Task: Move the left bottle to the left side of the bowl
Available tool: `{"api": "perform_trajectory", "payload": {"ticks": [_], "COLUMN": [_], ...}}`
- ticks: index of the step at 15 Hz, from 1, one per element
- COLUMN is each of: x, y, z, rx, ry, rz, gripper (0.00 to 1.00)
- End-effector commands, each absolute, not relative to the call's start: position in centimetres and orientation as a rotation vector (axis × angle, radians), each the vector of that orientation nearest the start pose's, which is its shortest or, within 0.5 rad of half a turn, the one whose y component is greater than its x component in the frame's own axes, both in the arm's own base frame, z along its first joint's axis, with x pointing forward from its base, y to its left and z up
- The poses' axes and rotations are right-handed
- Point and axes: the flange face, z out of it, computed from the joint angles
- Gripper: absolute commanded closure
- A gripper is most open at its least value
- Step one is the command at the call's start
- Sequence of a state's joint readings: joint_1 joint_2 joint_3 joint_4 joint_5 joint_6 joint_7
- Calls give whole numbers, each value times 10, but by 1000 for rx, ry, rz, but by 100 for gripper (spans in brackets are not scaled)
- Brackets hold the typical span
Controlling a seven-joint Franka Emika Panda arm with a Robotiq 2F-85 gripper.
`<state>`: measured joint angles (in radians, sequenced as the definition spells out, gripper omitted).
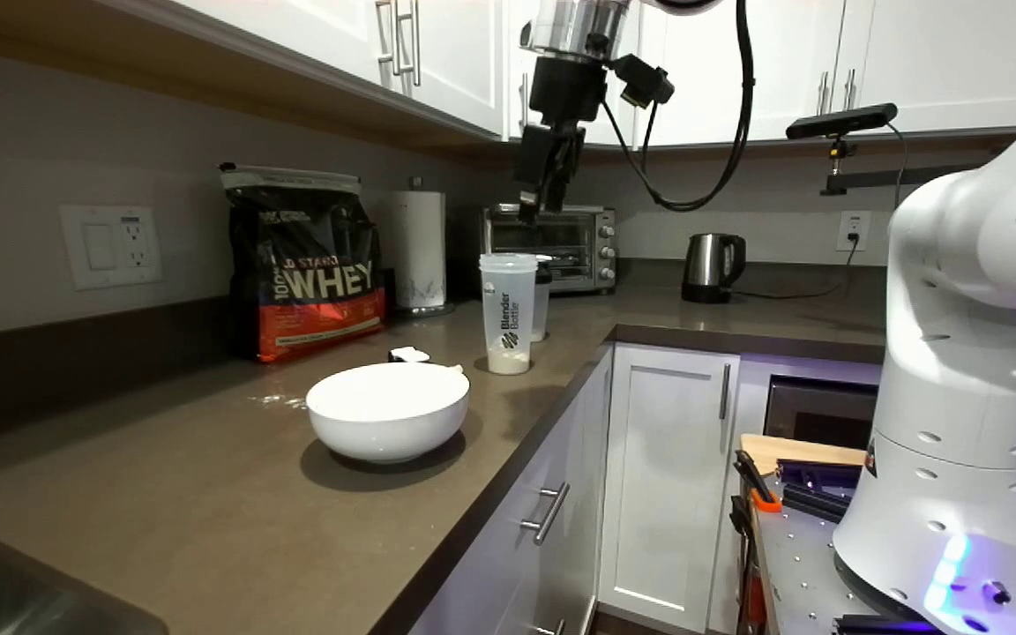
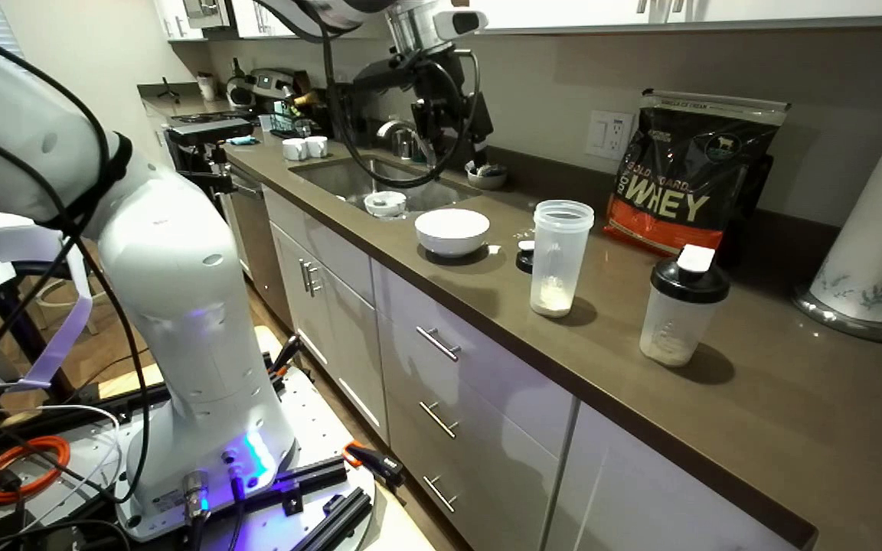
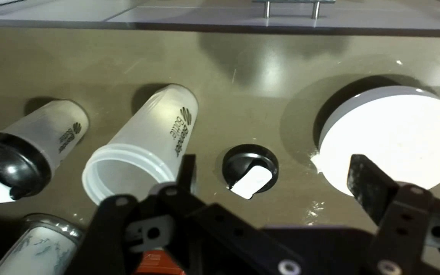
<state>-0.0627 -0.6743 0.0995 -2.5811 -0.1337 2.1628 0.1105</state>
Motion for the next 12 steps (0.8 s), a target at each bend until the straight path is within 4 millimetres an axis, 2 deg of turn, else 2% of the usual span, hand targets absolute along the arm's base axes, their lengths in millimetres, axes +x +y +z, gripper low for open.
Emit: {"api": "perform_trajectory", "payload": {"ticks": [1,7,12], "x": [383,395,403], "y": [-16,-69,-105], "z": [515,532,532], "rx": [-3289,-3232,-3194], "ry": [200,409,544], "rz": [-437,-465,-448], "gripper": [0,0,0]}}
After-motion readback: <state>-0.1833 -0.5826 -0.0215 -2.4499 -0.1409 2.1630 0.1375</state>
